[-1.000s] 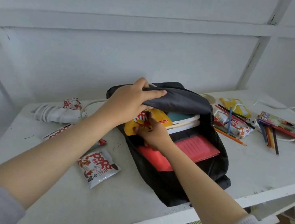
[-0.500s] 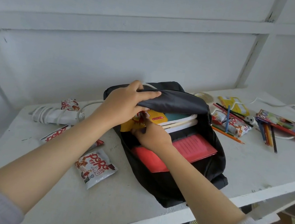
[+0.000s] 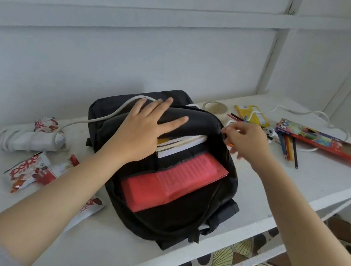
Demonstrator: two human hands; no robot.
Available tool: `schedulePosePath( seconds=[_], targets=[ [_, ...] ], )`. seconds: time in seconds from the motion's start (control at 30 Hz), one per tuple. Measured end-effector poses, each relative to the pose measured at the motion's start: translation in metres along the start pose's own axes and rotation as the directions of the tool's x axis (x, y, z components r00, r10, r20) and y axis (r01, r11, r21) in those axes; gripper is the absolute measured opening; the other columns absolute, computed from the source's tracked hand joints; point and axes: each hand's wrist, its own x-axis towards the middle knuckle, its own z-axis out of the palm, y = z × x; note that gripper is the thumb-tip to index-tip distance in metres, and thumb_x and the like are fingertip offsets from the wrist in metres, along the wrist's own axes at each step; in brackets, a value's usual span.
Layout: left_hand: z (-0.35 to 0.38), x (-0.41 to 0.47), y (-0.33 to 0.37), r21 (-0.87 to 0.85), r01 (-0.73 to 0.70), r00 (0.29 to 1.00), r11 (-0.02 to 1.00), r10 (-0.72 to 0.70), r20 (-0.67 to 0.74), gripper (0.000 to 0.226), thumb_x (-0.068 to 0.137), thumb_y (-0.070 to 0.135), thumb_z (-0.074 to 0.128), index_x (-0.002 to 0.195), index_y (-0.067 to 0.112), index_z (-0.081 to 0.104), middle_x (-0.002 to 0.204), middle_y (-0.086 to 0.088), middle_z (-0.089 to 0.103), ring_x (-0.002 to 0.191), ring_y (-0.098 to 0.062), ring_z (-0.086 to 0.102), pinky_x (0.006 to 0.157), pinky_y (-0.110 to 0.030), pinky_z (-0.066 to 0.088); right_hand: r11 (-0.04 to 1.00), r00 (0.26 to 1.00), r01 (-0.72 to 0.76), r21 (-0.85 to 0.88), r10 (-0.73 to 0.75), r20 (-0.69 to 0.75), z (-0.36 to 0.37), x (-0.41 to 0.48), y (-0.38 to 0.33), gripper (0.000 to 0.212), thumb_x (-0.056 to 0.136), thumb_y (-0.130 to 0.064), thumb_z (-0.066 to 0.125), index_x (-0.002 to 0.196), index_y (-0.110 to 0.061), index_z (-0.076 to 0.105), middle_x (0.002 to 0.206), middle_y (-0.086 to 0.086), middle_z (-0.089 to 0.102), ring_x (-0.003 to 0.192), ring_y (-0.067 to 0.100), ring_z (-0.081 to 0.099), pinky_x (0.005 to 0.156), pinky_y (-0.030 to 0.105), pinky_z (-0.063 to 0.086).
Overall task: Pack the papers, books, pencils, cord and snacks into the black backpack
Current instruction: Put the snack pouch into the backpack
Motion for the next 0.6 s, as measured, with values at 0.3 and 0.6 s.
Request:
schedulePosePath(
  seconds=[0.3,0.6],
  targets=[
    [0.011,0.013,0.004,-0.054,0.05,0.997,0.997,-0.048,0.054,0.06,0.076,0.041,0.072,0.132,0.035,0.05,0.132,-0.017,0.053,0.113,-0.036,0.055,0.091,-0.05,0.044,0.828,0.986,0.167,-0.536,-0.135,0.098,0.009,0.108,0.059,0.048,0.087,-0.022,0.047,0.134,-0.024,0.042,0.119,0.011,0.062,0.109,0.037,0.053,0.089,0.04,0.04],
    [0.017,0.013,0.01,-0.074,0.136,0.991,0.988,-0.134,0.032,0.049,0.083,0.048,0.053,0.131,0.039,0.046,0.123,-0.011,0.06,0.1,-0.03,0.062,0.073,-0.04,0.053,0.614,0.947,0.282,-0.737,-0.053,0.318,0.033,0.171,0.073,0.043,0.093,-0.032,0.035,0.136,-0.031,0.037,0.109,0.016,0.064,0.127,0.036,0.039,0.11,0.052,0.019]
  ],
)
